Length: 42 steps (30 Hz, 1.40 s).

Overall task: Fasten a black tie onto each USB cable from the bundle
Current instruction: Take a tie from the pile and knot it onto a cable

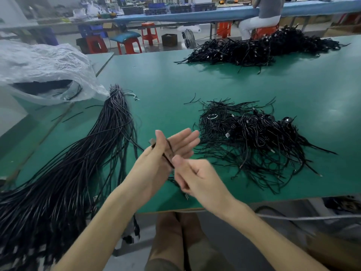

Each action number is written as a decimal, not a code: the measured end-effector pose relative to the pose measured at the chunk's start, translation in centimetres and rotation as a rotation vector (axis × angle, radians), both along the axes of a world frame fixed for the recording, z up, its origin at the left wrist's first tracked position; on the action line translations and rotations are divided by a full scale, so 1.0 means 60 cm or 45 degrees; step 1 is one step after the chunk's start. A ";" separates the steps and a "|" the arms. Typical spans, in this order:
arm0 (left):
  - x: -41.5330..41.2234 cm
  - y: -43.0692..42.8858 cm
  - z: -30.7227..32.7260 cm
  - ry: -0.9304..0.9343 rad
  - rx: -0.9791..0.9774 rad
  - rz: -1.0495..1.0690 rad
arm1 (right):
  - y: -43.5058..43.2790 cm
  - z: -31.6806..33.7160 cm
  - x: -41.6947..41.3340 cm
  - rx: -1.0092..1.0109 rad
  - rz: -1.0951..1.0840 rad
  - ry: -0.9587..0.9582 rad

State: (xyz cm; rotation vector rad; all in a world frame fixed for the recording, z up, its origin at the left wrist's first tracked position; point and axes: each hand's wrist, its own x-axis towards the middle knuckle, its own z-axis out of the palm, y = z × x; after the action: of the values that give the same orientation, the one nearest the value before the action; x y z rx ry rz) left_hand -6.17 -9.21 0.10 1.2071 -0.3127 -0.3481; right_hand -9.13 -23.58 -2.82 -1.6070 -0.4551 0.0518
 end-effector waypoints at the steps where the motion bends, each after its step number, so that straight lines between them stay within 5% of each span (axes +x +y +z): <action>1: -0.001 -0.004 0.005 0.080 -0.129 -0.005 | 0.010 -0.008 -0.004 -0.012 0.028 0.020; 4: 0.007 0.004 0.023 0.260 -0.458 0.042 | 0.016 -0.024 -0.005 -0.052 0.017 0.075; 7: 0.005 0.025 0.036 0.263 -0.514 0.016 | 0.000 -0.027 0.015 -0.133 -0.091 0.029; 9: 0.001 0.043 0.040 0.107 -0.226 -0.118 | -0.011 -0.024 0.032 -0.192 -0.139 0.013; 14: -0.014 0.062 0.043 -0.365 1.115 -0.667 | -0.029 -0.015 0.069 -0.413 -0.285 -0.049; 18: -0.006 0.042 0.010 -0.393 1.564 -0.305 | -0.012 0.001 0.063 -0.387 -0.283 -0.136; 23: 0.004 0.038 -0.003 -0.529 0.934 0.048 | 0.015 0.019 0.046 0.027 -0.291 0.006; 31: 0.009 0.037 -0.002 -0.297 0.645 0.366 | 0.038 0.002 0.023 0.030 -0.338 -0.068; 42: 0.004 0.018 0.050 0.205 -0.447 0.191 | 0.038 -0.048 0.026 0.000 -0.374 0.008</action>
State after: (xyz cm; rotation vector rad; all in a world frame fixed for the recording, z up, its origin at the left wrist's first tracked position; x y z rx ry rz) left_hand -5.91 -8.14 3.10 0.8457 -0.1346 -0.2455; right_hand -7.59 -21.32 -5.67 -1.6585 -0.2100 -0.1651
